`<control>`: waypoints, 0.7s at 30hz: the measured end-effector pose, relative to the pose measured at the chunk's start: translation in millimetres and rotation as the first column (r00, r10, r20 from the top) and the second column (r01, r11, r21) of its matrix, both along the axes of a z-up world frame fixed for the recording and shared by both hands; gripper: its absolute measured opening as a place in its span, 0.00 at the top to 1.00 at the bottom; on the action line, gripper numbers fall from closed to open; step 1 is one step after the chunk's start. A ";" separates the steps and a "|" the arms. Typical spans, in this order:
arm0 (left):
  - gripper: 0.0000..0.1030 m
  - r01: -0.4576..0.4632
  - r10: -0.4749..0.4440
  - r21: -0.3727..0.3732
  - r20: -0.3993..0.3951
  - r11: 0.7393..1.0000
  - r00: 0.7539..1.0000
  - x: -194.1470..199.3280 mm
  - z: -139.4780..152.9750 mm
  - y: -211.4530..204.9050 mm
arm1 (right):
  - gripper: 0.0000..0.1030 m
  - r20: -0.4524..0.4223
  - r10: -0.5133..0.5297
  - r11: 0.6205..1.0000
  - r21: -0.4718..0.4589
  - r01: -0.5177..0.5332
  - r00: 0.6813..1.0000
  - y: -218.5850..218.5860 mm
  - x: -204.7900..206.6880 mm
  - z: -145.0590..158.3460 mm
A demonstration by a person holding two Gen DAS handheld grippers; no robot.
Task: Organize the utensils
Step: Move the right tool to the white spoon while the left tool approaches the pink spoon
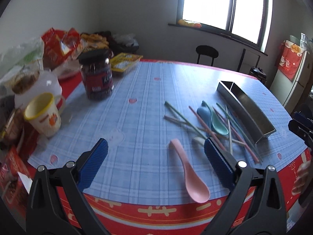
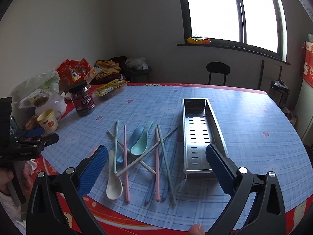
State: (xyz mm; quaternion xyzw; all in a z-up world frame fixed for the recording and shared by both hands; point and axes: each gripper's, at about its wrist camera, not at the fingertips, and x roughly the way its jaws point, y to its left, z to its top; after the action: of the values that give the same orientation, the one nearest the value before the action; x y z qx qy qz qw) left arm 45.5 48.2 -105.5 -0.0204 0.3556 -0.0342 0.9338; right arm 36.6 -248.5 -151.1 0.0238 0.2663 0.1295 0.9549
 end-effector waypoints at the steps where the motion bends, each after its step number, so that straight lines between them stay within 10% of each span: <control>1: 0.06 0.000 0.000 -0.011 -0.013 1.000 1.000 0.6 -6.6 1.6 | 0.05 -0.030 0.026 1.000 -0.004 -0.026 0.999 4.9 3.5 -5.3; 10: 0.09 -0.013 0.002 -0.102 -0.108 0.995 0.994 5.3 -43.4 9.0 | 0.05 -0.143 0.123 0.990 -0.047 -0.131 0.982 36.4 17.1 -48.1; 16: 0.28 0.030 -0.043 -0.106 -0.128 0.994 0.991 5.0 -53.9 2.9 | 0.06 -0.202 0.191 0.981 0.031 -0.189 0.961 41.3 24.4 -72.4; 21: 0.38 0.072 -0.087 -0.130 -0.119 0.989 0.989 7.3 -59.7 -1.7 | 0.28 -0.233 0.229 0.973 0.023 -0.230 0.945 51.0 28.7 -80.3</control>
State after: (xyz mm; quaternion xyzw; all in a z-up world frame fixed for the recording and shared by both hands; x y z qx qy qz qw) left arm 52.8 46.5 -165.2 -0.0670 0.4110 -0.0925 0.9045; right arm 65.3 -197.6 -231.3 0.0057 0.3782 0.2355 0.8952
